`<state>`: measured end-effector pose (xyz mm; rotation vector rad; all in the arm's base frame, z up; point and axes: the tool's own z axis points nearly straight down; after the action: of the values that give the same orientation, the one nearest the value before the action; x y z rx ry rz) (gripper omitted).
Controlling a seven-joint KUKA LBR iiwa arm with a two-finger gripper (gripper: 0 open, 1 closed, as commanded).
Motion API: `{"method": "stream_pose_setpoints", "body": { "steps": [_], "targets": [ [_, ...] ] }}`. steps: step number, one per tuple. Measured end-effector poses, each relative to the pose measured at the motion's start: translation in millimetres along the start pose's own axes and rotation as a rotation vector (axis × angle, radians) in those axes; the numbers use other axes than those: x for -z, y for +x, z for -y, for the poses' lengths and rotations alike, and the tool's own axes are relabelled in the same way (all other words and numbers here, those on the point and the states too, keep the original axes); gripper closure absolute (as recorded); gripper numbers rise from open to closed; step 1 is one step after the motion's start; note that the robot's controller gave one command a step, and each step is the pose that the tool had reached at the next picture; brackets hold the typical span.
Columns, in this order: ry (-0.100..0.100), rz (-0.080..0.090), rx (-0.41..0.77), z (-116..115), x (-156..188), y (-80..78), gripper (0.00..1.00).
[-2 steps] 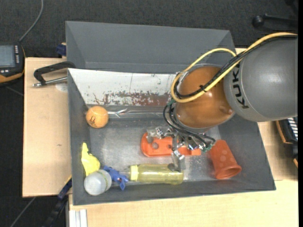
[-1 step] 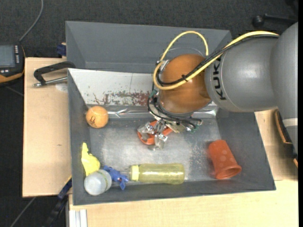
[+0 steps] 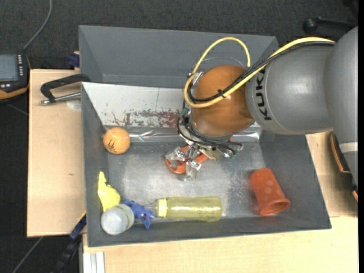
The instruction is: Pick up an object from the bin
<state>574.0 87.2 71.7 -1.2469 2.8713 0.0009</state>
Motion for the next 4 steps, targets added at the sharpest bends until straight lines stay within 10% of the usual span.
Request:
{"method": "stream_pose_setpoints", "body": {
  "steps": [1, 2, 4],
  "targets": [
    [-0.001, -0.001, 0.002, 0, 3, -0.9, 1.0],
    [0.003, 0.005, 0.084, -5, 3, -37.8, 1.0],
    [0.005, 0.01, 0.021, 14, 56, -22.9, 1.0]
  ]
}}
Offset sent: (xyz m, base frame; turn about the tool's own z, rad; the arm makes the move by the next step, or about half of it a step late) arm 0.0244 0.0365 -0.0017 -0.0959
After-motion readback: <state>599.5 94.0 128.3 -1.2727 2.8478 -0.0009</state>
